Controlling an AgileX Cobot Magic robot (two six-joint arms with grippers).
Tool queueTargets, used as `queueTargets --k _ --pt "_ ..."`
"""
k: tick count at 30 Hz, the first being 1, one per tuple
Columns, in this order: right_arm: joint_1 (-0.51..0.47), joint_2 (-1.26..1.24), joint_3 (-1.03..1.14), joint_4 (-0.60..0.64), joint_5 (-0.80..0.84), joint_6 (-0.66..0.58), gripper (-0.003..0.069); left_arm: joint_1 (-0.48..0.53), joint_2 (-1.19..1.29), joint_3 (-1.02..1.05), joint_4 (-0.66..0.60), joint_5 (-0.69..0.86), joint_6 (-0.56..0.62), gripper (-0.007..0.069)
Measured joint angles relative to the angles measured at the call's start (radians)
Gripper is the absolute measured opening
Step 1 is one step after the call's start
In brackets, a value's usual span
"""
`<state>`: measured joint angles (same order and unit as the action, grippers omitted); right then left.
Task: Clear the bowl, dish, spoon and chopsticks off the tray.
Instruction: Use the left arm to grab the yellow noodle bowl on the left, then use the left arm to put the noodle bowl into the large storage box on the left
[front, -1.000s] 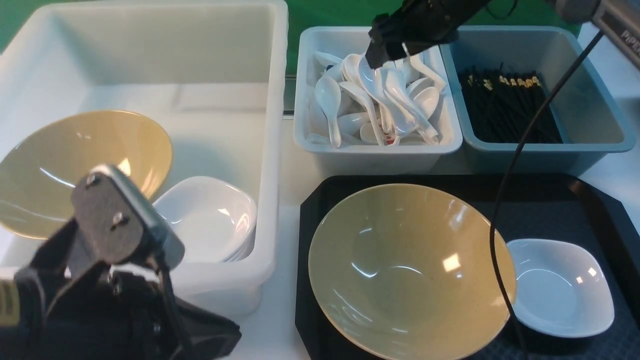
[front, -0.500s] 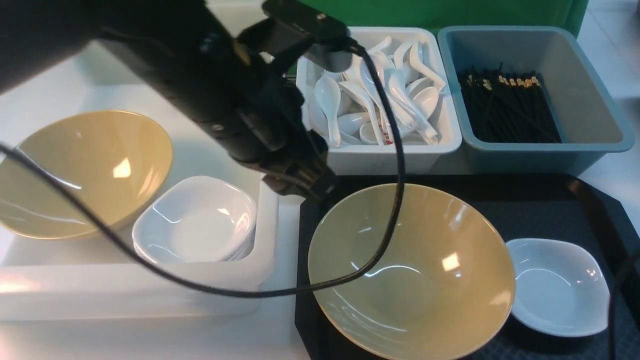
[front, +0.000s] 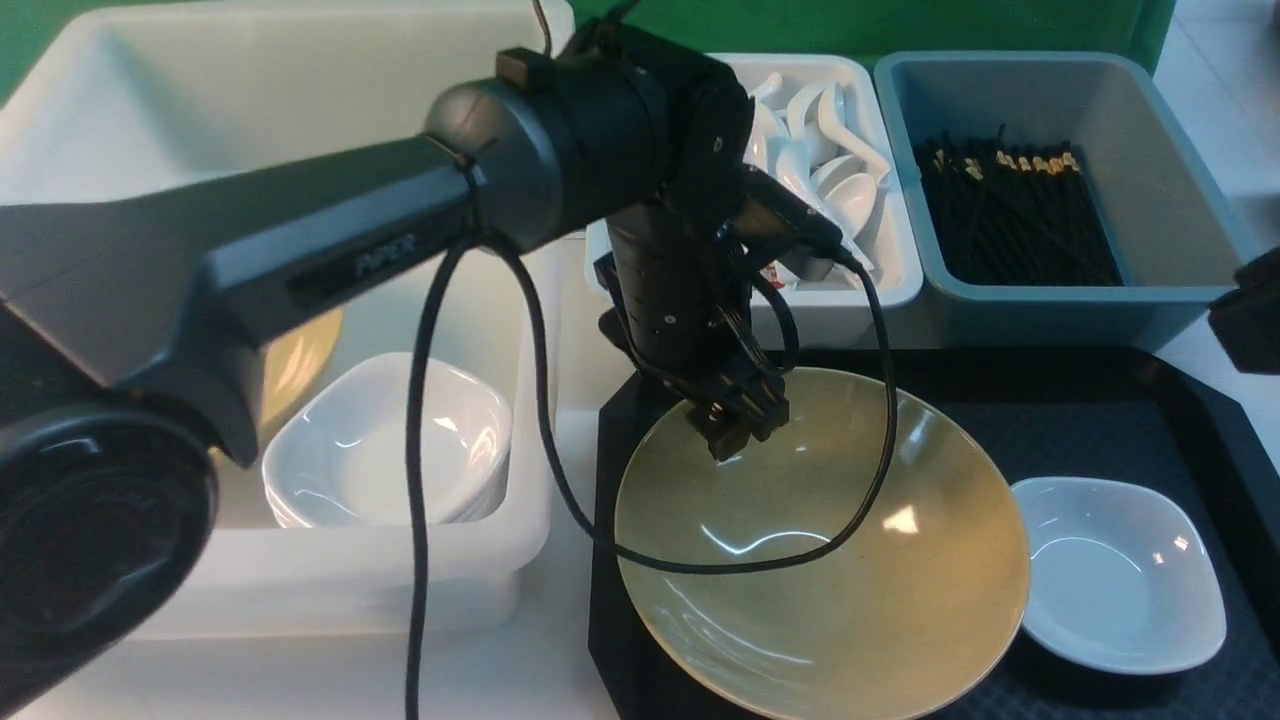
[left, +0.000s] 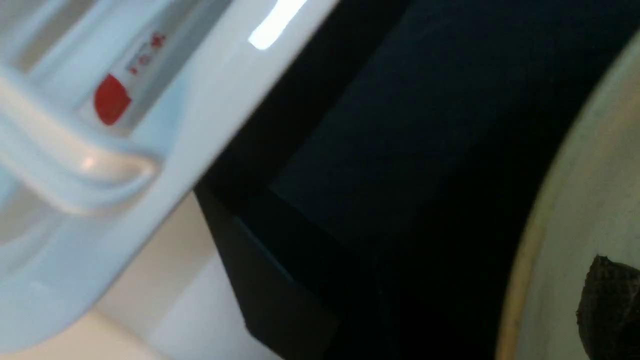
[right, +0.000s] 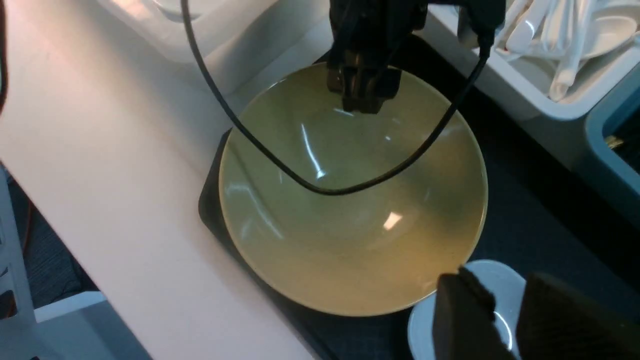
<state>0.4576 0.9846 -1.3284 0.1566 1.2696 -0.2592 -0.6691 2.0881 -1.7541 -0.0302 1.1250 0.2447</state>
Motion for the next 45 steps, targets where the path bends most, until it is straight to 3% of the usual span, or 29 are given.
queueTargets --k 1,5,12,15,18,21,25,26,30,34,38,45 --pt "0.000 0.000 0.000 -0.001 0.000 0.000 0.0202 0.000 0.000 0.000 -0.002 0.000 0.000 0.0449" --pt "0.000 -0.013 0.000 -0.002 -0.041 0.000 0.0202 0.000 0.037 -0.001 -0.067 0.024 0.008 0.0189" --pt "0.001 0.010 0.000 -0.003 -0.125 -0.005 0.0204 0.011 -0.065 -0.007 -0.157 0.097 0.033 0.0013" --pt "0.001 0.037 -0.004 -0.001 -0.156 -0.029 0.0204 0.052 -0.162 0.004 -0.173 0.102 0.043 0.0004" --pt "0.001 0.078 -0.023 0.037 -0.168 -0.059 0.0195 0.157 -0.317 0.029 -0.236 0.110 0.044 0.0004" --pt "0.038 0.116 -0.046 0.106 -0.212 -0.132 0.0137 0.298 -0.491 0.088 -0.305 0.108 0.044 0.0002" --pt "0.145 0.167 -0.084 0.139 -0.270 -0.197 0.0055 0.525 -0.663 0.211 -0.333 0.110 0.032 0.0001" --pt "0.209 0.207 -0.109 0.144 -0.292 -0.226 0.0036 0.642 -0.717 0.270 -0.334 0.103 0.024 0.0001" --pt "0.335 0.326 -0.184 0.148 -0.299 -0.294 0.0034 0.991 -0.818 0.432 -0.394 0.037 0.025 0.0001" --pt "0.367 0.384 -0.221 0.150 -0.275 -0.313 0.0034 1.207 -0.844 0.520 -0.513 -0.009 0.071 0.0001" --pt "0.369 0.391 -0.229 0.120 -0.248 -0.314 0.0034 1.300 -0.829 0.598 -0.575 -0.104 0.107 0.0001" --pt "0.369 0.374 -0.230 0.056 -0.152 -0.311 0.0034 1.263 -0.688 0.664 -0.585 -0.245 0.150 0.0037"
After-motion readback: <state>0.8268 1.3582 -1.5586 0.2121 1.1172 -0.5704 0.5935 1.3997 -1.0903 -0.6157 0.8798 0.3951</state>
